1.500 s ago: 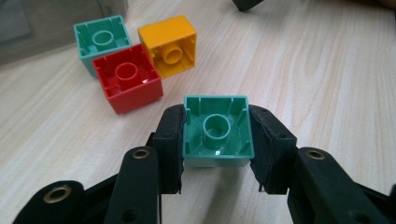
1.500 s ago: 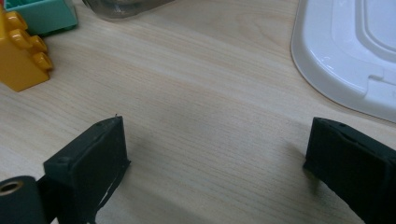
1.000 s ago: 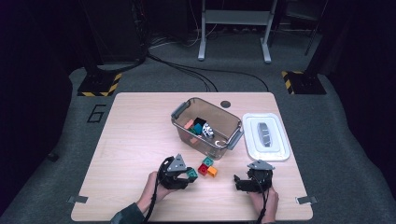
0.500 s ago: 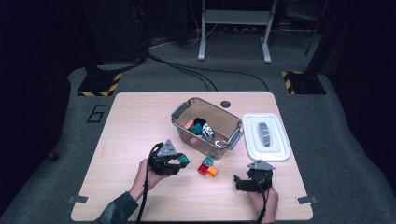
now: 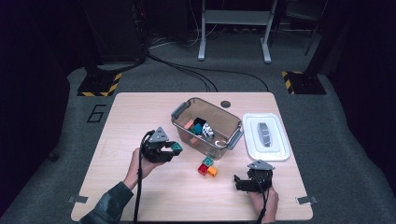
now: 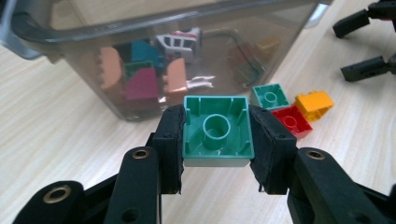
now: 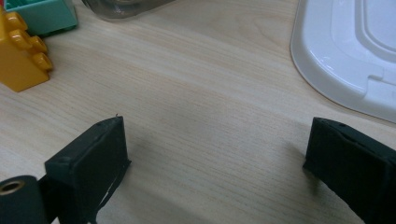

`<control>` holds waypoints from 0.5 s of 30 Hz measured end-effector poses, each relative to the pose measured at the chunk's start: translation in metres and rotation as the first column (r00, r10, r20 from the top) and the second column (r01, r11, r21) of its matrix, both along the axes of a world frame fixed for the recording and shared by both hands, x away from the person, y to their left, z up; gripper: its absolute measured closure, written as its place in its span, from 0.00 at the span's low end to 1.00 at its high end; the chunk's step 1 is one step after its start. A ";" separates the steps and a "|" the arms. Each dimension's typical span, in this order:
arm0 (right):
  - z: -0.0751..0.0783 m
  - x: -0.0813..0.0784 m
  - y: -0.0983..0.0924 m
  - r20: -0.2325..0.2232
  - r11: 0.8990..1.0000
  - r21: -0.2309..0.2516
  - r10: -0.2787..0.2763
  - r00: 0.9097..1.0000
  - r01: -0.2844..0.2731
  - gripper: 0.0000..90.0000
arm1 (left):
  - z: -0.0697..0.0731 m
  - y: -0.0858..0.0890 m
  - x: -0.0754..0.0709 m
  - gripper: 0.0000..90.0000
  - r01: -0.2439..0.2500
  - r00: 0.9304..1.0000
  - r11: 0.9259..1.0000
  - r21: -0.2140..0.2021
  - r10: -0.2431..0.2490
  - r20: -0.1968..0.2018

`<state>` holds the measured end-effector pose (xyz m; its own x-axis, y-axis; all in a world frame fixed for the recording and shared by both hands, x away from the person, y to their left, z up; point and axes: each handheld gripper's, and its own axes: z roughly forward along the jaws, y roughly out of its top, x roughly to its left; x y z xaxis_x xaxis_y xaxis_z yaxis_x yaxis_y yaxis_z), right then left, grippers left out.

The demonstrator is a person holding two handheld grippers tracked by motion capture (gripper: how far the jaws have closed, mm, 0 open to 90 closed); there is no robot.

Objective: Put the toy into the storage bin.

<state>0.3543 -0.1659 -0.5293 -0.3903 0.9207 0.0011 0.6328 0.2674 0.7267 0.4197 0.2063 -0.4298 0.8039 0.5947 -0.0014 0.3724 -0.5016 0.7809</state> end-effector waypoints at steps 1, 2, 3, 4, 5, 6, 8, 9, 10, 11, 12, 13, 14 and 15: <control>0.000 0.000 0.000 0.000 1.000 0.000 0.000 1.000 0.000 0.05 | 0.002 0.001 0.002 0.66 -0.004 1.000 1.000 0.006 0.004 0.006; 0.000 0.000 0.000 0.000 1.000 0.000 0.000 1.000 0.000 0.05 | 0.003 0.002 0.003 0.66 -0.007 1.000 1.000 0.012 0.007 0.008; 0.000 0.000 0.000 0.000 1.000 0.000 0.000 1.000 0.000 0.05 | 0.005 0.003 0.005 0.66 -0.009 1.000 1.000 0.007 0.009 0.005; 0.000 0.000 0.000 0.000 1.000 0.000 0.000 1.000 0.000 0.05 | 0.006 0.003 0.007 0.66 -0.012 1.000 1.000 0.005 0.011 0.006; 0.000 0.000 0.000 0.000 1.000 0.000 0.000 1.000 0.000 0.05 | 0.007 0.003 0.008 0.66 -0.021 1.000 1.000 -0.002 0.021 0.012; 0.000 0.000 0.000 0.000 1.000 0.000 0.000 1.000 0.000 0.05 | 0.009 0.004 0.010 0.66 -0.019 1.000 1.000 -0.001 0.019 0.007; 0.000 0.000 0.000 0.000 1.000 0.000 0.000 1.000 0.000 0.05 | 0.012 0.005 0.013 0.66 -0.024 1.000 1.000 0.006 0.024 0.009; 0.000 0.000 0.000 0.000 1.000 0.000 0.000 1.000 0.000 0.05 | 0.013 0.005 0.015 0.66 -0.030 0.999 1.000 -0.005 0.030 0.015; 0.000 0.000 0.000 0.000 1.000 0.000 0.000 1.000 0.000 0.05 | 0.015 0.005 0.016 0.66 -0.032 0.999 0.999 0.000 0.032 0.011; 0.000 0.000 0.000 0.000 1.000 -0.001 0.001 1.000 -0.001 0.05 | 0.017 0.006 0.017 0.66 -0.031 0.999 1.000 0.000 0.031 0.015; 0.000 0.000 0.000 0.000 1.000 0.000 0.001 1.000 -0.001 0.05 | 0.019 0.006 0.018 0.66 -0.036 0.999 0.999 -0.006 0.036 0.016; 0.000 0.000 0.000 0.001 1.000 0.000 0.000 1.000 0.000 0.05 | 0.021 0.006 0.020 0.66 -0.037 0.999 0.999 0.000 0.037 0.020; 0.000 0.000 0.000 0.001 1.000 0.000 0.000 1.000 0.000 0.05 | 0.023 0.007 0.021 0.66 -0.039 0.999 0.999 -0.001 0.039 0.016; 0.000 0.000 0.000 0.000 1.000 -0.001 0.001 1.000 -0.001 0.05 | 0.025 0.007 0.023 0.66 -0.042 0.999 0.999 -0.004 0.042 0.021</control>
<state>0.3543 -0.1660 -0.5294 -0.3910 0.9204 0.0005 0.6324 0.2684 0.7266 0.4423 0.2131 -0.4050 0.7781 0.6281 0.0130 0.3769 -0.4833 0.7901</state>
